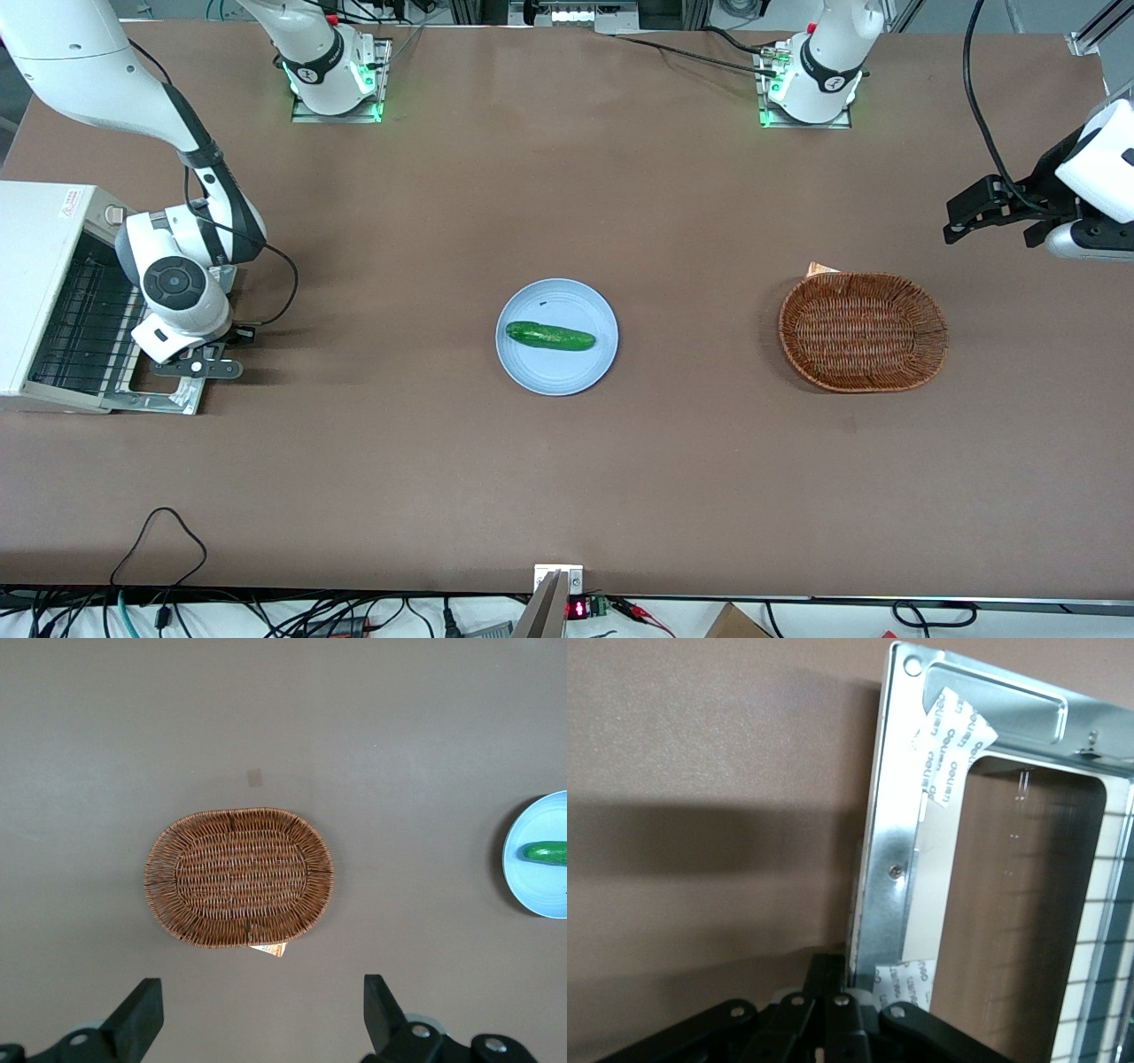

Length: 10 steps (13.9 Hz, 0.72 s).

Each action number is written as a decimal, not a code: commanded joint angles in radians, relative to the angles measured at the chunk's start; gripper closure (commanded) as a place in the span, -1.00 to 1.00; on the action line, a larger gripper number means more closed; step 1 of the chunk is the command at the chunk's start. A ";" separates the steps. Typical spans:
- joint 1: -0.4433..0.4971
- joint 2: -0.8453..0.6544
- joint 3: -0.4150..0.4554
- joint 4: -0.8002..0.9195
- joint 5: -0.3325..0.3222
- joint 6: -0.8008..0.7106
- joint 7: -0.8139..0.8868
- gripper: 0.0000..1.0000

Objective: Open oven door with right arm only
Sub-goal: 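Pull the oven door handle down and outward with the right gripper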

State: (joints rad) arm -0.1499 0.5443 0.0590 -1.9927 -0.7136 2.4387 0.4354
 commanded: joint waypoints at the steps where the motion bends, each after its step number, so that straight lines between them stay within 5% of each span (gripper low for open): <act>1: -0.027 -0.018 -0.006 -0.035 -0.041 -0.009 -0.012 1.00; 7: -0.004 -0.075 0.054 -0.018 0.019 -0.010 -0.018 1.00; 10: 0.021 -0.139 0.061 -0.018 0.172 -0.017 -0.029 1.00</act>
State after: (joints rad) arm -0.1407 0.4727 0.1129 -1.9919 -0.6245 2.4371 0.4291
